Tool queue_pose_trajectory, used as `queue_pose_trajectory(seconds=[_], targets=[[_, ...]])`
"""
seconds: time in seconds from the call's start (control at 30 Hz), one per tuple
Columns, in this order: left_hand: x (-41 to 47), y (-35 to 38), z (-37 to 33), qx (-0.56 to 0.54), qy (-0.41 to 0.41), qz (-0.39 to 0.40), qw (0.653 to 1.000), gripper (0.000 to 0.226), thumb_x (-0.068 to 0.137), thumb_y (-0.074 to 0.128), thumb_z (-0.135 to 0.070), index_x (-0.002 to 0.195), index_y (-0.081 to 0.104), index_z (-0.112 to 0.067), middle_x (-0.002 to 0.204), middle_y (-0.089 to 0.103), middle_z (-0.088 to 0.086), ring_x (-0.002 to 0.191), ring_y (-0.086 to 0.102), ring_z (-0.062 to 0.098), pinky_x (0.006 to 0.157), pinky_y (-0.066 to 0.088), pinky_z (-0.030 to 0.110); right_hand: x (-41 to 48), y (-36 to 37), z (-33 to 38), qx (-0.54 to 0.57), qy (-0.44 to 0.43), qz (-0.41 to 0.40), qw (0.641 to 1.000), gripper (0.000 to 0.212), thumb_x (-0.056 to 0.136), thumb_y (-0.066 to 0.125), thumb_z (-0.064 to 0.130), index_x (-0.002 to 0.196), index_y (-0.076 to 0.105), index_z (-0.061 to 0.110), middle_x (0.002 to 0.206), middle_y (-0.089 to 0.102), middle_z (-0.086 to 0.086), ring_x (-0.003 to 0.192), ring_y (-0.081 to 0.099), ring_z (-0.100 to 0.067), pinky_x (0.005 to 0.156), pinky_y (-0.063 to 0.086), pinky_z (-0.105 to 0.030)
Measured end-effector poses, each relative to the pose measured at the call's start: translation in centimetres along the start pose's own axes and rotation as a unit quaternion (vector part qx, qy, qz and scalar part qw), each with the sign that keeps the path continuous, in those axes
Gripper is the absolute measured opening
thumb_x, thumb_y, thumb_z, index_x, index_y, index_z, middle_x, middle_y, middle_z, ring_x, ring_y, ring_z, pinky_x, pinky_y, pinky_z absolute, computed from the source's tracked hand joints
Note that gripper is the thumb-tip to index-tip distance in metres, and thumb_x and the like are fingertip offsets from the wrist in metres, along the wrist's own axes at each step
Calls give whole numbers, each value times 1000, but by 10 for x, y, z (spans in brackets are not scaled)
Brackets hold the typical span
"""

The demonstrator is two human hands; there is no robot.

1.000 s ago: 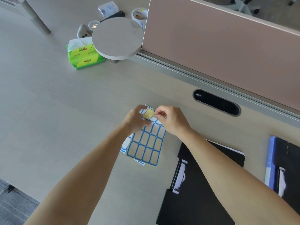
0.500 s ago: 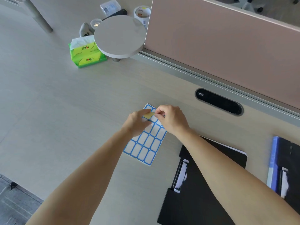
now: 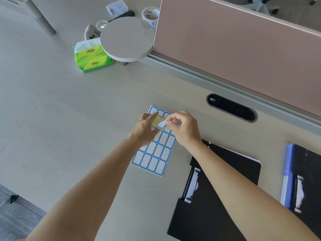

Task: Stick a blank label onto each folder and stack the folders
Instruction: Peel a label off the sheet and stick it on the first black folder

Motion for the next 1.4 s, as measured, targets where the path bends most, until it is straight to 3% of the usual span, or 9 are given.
queue_pose_trajectory(seconds=[0.13,0.2,0.33,0.4,0.5,0.77,0.9,1.17,1.4], targets=[[-11,-7,-10,107,19,-27,994,65,85,70,-34,145,43,-34,141,39,0,123,43,22,103,31,38,-5,-17,0,81,70,-2,994,19,84,73,18,73,67,33,84,69,9,72,61,-7,71,45,-18],[-19,-11,-26,45,48,-1,998,56,84,73,-34,135,54,-32,129,54,-7,118,50,18,99,37,34,-13,-28,2,132,91,-10,987,16,84,73,16,75,70,29,74,70,10,66,61,-5,69,47,-22],[-38,-17,-64,-198,25,49,979,15,88,72,-28,99,72,-18,93,73,5,71,64,20,68,52,35,-41,-54,6,192,120,-42,973,16,85,73,11,75,71,23,67,67,8,58,56,-4,63,45,-22],[-46,-16,-79,-208,-4,41,977,13,89,69,-30,89,73,-17,81,68,9,49,42,18,46,37,27,-60,-69,6,229,141,-57,961,16,86,71,6,76,69,19,67,66,3,56,55,-6,59,46,-19],[-62,-7,-105,-216,-12,70,974,13,88,69,-26,87,75,-14,66,63,-5,38,32,8,37,26,18,-89,-93,4,234,163,-77,955,13,87,70,5,80,68,16,67,66,1,56,57,-8,57,47,-20],[-86,49,-142,-245,-1,124,962,12,85,72,-23,96,74,-18,81,76,7,68,58,14,69,47,31,-143,-134,-28,202,214,-105,950,8,87,72,13,83,69,20,76,68,2,65,62,-11,67,50,-24],[-85,76,-141,-212,-25,105,971,6,83,71,-24,80,74,-20,72,72,5,62,55,13,57,43,28,-154,-131,-60,200,253,-127,938,6,86,72,16,81,71,20,77,69,2,66,63,-12,65,49,-25],[-71,121,-126,-104,-37,31,993,19,91,55,-23,86,73,-26,80,73,-8,62,59,7,44,38,15,-147,-114,-116,167,282,-122,937,5,85,70,21,80,73,20,77,72,5,59,64,-7,52,41,-20],[-63,139,-120,-24,48,-61,997,21,93,62,-27,112,70,-20,103,73,-7,99,63,18,80,51,29,-130,-119,-141,128,290,-120,941,8,86,67,24,82,74,21,80,73,8,54,64,-4,54,44,-18]])
Point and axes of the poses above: each hand's wrist, its own x-axis towards the middle knuckle, its own y-axis out of the palm, z = x × y, the point moved 5 cm from there along x, towards the middle knuckle
